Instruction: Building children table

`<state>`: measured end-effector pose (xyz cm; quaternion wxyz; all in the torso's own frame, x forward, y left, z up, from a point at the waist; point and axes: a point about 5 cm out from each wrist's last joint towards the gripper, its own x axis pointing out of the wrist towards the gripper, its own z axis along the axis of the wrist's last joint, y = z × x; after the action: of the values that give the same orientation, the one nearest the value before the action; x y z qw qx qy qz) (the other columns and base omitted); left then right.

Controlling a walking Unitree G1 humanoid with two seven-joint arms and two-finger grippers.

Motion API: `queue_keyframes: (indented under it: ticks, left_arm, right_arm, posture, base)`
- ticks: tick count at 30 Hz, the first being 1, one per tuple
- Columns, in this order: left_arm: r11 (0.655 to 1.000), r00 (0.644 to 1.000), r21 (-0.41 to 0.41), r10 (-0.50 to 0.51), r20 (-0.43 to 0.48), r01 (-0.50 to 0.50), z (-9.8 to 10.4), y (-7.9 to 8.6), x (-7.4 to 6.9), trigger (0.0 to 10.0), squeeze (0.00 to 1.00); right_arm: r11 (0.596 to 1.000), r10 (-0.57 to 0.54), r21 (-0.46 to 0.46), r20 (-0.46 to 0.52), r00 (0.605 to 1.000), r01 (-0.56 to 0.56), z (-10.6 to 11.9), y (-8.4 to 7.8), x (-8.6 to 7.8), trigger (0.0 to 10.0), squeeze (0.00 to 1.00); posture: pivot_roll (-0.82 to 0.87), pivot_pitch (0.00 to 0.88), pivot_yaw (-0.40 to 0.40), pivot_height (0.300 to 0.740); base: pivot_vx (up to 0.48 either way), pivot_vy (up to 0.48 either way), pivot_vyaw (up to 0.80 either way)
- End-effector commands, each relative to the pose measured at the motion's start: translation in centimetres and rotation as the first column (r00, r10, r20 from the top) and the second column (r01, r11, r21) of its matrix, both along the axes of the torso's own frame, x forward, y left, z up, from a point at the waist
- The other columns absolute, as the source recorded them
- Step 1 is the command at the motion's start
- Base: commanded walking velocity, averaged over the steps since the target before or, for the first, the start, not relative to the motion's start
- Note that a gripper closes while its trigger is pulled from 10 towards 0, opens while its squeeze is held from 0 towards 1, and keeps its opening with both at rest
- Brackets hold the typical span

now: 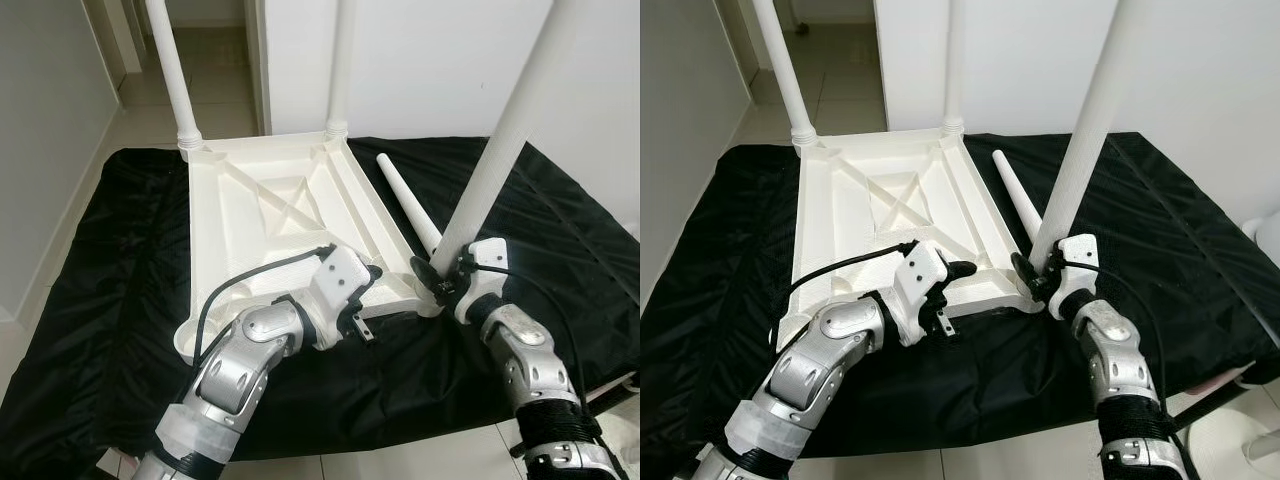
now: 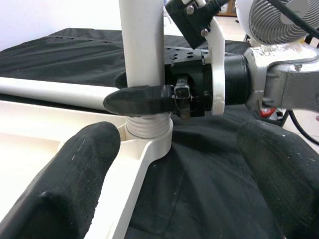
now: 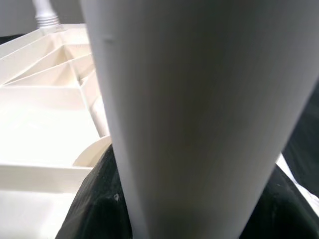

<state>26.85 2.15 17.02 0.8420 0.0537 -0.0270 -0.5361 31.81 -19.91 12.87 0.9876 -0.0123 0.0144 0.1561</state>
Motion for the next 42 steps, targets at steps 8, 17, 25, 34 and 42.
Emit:
queue_keyframes:
  ticks: [8, 17, 25, 34, 42]
  left_arm:
    - [0.999, 0.999, 0.006, 0.048, 0.008, -0.048, -0.2, 0.1, 0.0, 10.0, 0.0]
    - [0.998, 0.998, 0.02, 0.06, 0.032, -0.061, -0.2, 0.2, 0.8, 10.0, 0.0]
    - [0.997, 0.996, 0.015, 0.074, 0.056, -0.075, 0.4, 0.0, 2.1, 10.0, 0.0]
    - [0.997, 0.995, 0.024, 0.072, 0.064, -0.074, 0.5, 0.4, 1.9, 10.0, 0.0]
    - [0.996, 0.994, 0.028, 0.087, 0.063, -0.089, 0.2, 0.9, 1.9, 10.0, 0.0]
  right_arm:
    - [0.962, -0.261, 0.069, -0.059, 0.964, 0.265, -0.9, 2.7, -1.1, 10.0, 0.0]
    - [0.883, -0.46, 0.076, -0.055, 0.886, 0.463, -1.2, 4.1, -2.2, 10.0, 0.0]
    - [0.819, -0.559, 0.112, -0.069, 0.827, 0.563, -0.9, 4.5, -3.1, 10.0, 0.0]
    - [0.848, -0.505, 0.151, -0.058, 0.861, 0.507, -0.5, 4.8, -3.9, 10.0, 1.0]
    - [0.881, -0.457, 0.13, -0.018, 0.889, 0.456, -0.4, 3.8, -4.6, 10.0, 1.0]
  posture:
    - [-0.1, 0.0, -0.015, 0.74]
    - [-0.11, 0.0, -0.023, 0.74]
    - [-0.13, 0.0, -0.007, 0.74]
    - [-0.1, 0.0, -0.007, 0.74]
    - [-0.09, 0.006, -0.009, 0.74]
  base:
    - [0.0, 0.0, 0.0]
    - [0.0, 0.0, 0.0]
    - [0.0, 0.0, 0.0]
    - [0.0, 0.0, 0.0]
    - [0.0, 0.0, 0.0]
